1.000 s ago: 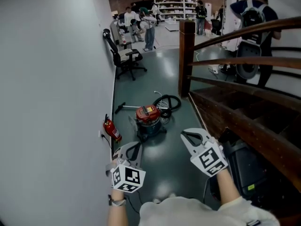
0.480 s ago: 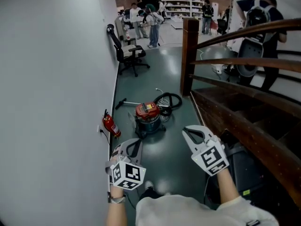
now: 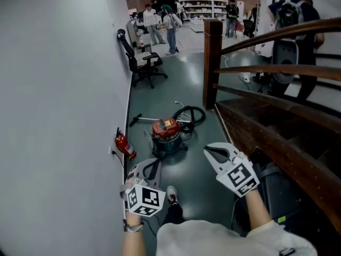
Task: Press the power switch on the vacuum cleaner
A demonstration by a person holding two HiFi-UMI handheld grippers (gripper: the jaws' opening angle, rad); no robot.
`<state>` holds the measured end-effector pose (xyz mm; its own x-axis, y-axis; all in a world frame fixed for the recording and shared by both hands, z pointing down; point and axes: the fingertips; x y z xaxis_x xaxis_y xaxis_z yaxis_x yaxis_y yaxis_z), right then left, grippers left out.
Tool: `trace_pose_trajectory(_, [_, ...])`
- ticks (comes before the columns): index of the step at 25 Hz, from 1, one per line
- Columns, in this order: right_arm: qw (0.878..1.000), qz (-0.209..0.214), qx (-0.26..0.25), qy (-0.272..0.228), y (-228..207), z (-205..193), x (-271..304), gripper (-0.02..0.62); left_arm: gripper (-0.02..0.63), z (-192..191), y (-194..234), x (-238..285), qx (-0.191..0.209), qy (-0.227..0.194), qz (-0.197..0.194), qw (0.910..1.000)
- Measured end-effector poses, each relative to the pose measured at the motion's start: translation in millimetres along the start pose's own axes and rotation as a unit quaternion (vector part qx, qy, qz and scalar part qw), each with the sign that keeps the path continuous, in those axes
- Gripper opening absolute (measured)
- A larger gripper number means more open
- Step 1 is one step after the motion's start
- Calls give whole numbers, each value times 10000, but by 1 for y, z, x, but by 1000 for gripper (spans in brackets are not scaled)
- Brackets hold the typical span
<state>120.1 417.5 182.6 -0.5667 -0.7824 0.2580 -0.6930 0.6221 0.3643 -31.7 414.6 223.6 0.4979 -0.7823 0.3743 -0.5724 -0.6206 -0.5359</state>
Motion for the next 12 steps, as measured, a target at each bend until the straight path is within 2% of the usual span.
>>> trace_pose_trajectory(5, [10000,-6,84,-31,-13,-3,23,31,-2,-6,18,20,17,6,-5,10000])
trace_pose_trajectory(12, [10000,-51,-49,-35,-35,-6,58,31,-2,-12,43,50,10,-17,15,10000])
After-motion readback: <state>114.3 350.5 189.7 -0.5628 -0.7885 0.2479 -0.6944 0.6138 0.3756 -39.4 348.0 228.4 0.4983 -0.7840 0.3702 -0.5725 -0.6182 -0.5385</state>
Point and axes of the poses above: the fingertips, and each gripper's own axes: x forward along the fingers, y to its left, z out of its top, and after that the axes turned 1 degree about -x, right-handed
